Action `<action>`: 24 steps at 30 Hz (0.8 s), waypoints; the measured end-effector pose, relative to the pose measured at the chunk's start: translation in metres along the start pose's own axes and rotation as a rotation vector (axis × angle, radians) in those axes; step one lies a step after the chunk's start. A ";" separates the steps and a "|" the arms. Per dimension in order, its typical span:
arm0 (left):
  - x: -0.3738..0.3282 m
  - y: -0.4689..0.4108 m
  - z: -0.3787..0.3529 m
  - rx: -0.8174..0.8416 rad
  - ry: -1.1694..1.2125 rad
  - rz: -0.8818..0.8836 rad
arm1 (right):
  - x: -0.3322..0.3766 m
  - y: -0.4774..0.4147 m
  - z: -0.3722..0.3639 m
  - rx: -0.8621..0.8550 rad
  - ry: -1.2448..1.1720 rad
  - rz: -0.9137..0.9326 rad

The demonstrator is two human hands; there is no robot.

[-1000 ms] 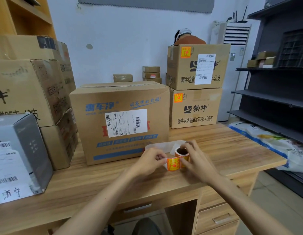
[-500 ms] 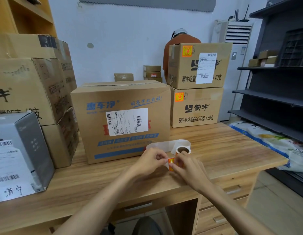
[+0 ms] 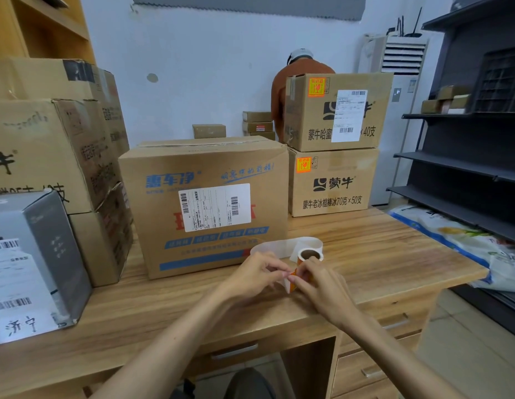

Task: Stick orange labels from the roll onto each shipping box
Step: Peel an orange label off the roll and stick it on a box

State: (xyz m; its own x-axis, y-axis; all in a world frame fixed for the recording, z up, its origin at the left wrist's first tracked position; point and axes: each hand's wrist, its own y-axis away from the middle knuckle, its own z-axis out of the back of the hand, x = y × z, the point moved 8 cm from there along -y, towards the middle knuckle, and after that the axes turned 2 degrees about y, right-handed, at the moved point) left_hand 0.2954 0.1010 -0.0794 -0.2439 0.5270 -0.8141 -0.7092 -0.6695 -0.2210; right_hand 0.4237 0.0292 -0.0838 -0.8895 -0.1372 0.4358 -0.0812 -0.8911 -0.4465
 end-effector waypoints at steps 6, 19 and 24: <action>-0.001 0.000 -0.003 0.005 0.016 0.012 | 0.000 0.001 0.004 -0.034 0.029 -0.008; -0.005 0.001 -0.005 -0.049 -0.012 -0.010 | -0.004 0.004 0.008 -0.052 -0.079 -0.082; 0.001 0.000 0.001 -0.097 -0.077 0.018 | -0.008 0.009 0.008 -0.092 -0.208 -0.131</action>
State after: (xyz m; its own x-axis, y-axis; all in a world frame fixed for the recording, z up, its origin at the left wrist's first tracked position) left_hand 0.2940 0.1020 -0.0794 -0.3088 0.5503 -0.7758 -0.6378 -0.7249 -0.2603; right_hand 0.4336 0.0191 -0.0854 -0.7580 -0.1177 0.6415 -0.2385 -0.8654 -0.4407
